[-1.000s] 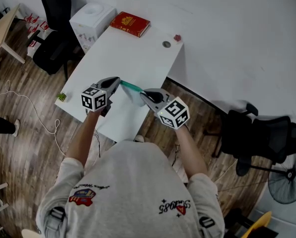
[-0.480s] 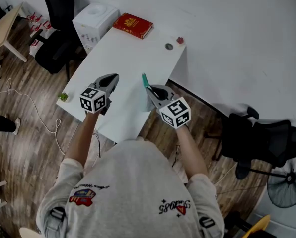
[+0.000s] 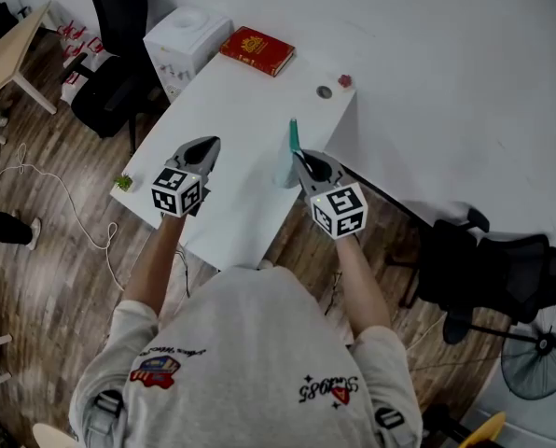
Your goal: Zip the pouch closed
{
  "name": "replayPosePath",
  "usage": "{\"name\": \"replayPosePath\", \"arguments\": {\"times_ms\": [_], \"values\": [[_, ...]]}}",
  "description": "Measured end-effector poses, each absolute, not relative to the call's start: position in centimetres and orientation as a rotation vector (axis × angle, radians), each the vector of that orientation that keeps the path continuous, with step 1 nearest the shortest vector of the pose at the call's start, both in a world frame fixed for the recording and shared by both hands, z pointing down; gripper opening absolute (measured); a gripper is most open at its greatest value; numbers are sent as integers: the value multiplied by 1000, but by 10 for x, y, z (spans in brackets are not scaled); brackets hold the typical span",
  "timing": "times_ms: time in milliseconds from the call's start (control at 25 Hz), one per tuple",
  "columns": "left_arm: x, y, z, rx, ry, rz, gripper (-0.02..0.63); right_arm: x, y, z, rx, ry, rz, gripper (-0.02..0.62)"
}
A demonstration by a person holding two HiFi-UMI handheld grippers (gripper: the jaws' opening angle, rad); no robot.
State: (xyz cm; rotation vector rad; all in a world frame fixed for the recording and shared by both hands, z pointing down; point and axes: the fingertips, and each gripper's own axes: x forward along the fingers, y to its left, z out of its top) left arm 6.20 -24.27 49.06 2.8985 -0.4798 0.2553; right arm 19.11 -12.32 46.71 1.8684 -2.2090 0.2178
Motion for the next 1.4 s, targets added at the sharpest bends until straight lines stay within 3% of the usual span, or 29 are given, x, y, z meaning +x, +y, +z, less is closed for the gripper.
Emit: {"name": "replayPosePath", "arguments": {"times_ms": [1400], "values": [[22, -245, 487, 2854, -548, 216, 6, 200, -123, 444, 2025, -2203, 157, 11]]}}
